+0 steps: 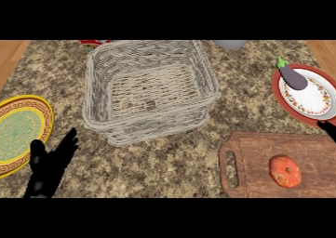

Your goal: Pick the squash from the cutting board and place it in the basket

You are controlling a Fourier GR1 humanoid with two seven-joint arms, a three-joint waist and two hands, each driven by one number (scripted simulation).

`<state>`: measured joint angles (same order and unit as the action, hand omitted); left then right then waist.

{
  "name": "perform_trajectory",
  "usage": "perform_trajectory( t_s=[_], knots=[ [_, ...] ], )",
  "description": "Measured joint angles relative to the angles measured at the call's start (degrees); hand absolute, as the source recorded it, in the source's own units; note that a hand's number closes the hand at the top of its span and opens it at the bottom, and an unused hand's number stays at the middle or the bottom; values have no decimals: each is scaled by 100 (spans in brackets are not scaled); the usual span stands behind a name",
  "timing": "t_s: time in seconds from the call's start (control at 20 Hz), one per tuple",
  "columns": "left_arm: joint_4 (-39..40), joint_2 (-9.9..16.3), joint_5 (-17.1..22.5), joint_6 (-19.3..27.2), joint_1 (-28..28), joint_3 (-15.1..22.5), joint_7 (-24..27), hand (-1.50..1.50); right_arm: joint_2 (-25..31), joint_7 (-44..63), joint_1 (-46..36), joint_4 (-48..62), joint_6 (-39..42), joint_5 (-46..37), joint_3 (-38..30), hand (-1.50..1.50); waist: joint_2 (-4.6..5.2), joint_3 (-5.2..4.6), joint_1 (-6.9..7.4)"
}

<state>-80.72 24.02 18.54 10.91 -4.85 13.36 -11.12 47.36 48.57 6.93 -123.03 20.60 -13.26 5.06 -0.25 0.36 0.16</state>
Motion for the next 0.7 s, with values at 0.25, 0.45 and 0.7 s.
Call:
perform_trajectory(
  t_s=[0.25,0.45,0.7],
  knots=[
    [-110,-156,-194,46,-65,-11,-47,0,-446,-497,49,463,-92,-610,147,-150,-2,-1,-8],
    [-26,-193,-221,-91,-68,-157,-36,0,-794,-679,52,668,-181,-1080,309,-150,-6,3,-11],
    [-92,-261,-362,-149,-82,-252,-167,0,-1061,-1033,196,902,-218,-1501,278,-150,-11,6,-17]
  ],
)
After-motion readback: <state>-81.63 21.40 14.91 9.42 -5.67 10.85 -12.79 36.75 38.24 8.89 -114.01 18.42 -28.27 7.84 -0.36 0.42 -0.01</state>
